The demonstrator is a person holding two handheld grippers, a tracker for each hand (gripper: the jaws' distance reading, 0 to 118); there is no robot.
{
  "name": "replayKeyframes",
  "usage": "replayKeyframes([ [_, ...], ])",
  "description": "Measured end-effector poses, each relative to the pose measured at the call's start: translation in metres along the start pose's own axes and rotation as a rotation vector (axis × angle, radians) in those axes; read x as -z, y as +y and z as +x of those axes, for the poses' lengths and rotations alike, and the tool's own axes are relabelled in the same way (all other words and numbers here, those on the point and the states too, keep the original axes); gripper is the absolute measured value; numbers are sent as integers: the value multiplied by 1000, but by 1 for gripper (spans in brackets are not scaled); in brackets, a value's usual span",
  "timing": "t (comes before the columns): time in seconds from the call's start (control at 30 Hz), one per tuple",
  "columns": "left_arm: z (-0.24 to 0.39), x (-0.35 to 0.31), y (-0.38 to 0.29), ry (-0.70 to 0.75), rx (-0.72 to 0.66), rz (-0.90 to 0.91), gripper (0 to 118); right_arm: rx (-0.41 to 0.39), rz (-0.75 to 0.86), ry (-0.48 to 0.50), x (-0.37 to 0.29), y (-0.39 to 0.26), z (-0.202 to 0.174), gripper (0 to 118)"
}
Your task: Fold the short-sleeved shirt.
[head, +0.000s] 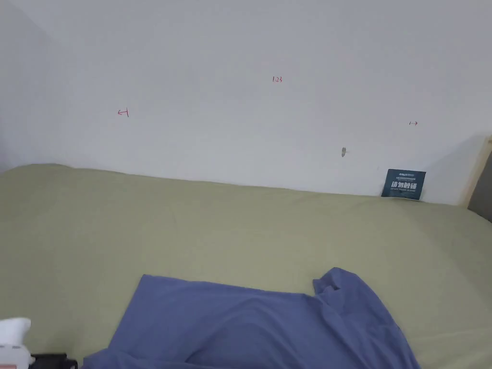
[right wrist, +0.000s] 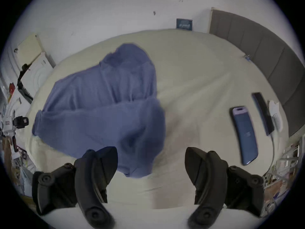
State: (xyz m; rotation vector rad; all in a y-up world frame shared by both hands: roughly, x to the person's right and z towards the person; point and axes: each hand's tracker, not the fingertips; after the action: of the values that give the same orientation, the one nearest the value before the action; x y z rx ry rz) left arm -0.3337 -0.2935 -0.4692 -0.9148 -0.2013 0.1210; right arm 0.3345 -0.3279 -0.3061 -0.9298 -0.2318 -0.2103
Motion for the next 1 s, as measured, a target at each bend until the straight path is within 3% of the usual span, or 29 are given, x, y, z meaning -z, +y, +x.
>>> replayKeyframes([
  [0.03, 7, -6, 8, 2, 25, 16, 75, 1, 21, -20, -5, 8, -3, 88],
  [0.17, 48, -5, 42, -36, 111, 34, 75, 4, 42, 4, -8, 44, -23, 85],
  [0.2, 61, 0, 49, -35, 125, 33, 75, 7, 38, 24, -4, 53, -29, 73],
  [0.23, 71, 7, 56, -41, 137, 24, 75, 6, 32, 43, 3, 61, -34, 54],
  [0.27, 80, 20, 63, -48, 146, 15, 73, -3, 24, 62, 11, 70, -40, 21],
  [0.3, 90, 30, 70, -59, 150, 11, 67, 2, 13, 49, 21, 78, -49, 0],
  [0.33, 98, 38, 74, -79, 155, 20, 49, -14, 31, 18, 27, 84, -54, 0],
  [0.37, 106, 49, 81, -104, 157, 32, 16, -35, 45, -2, 38, 90, -61, 0],
  [0.4, 110, 64, 87, -113, 149, 28, 0, -43, 63, -9, 46, 95, -65, 0],
  [0.57, 123, 127, 126, -94, 141, -10, 0, -10, 81, 16, 78, 121, -74, 0],
  [0.6, 123, 141, 137, -84, 145, -20, 3, -14, 78, 14, 84, 126, -74, 0],
  [0.63, 123, 153, 146, -64, 139, -24, 17, -19, 77, 10, 87, 129, -76, 0],
  [0.67, 114, 163, 155, -21, 113, -30, 48, -21, 79, 9, 91, 132, -75, 0],
  [0.7, 112, 178, 167, -4, 86, -76, 97, -21, 80, 12, 93, 136, -74, 0],
  [0.73, 110, 192, 174, -2, 71, -120, 115, -20, 81, 17, 95, 139, -72, 0],
  [0.83, 99, 222, 177, -23, 51, -108, 113, -31, 82, 24, 99, 146, -69, 0],
  [0.93, 92, 252, 172, 39, -12, -208, 110, -46, 97, 21, 100, 156, -63, 0],
  [1.0, 92, 259, 165, 74, 12, -218, 101, -53, 104, -2, 105, 169, -55, 0],
])
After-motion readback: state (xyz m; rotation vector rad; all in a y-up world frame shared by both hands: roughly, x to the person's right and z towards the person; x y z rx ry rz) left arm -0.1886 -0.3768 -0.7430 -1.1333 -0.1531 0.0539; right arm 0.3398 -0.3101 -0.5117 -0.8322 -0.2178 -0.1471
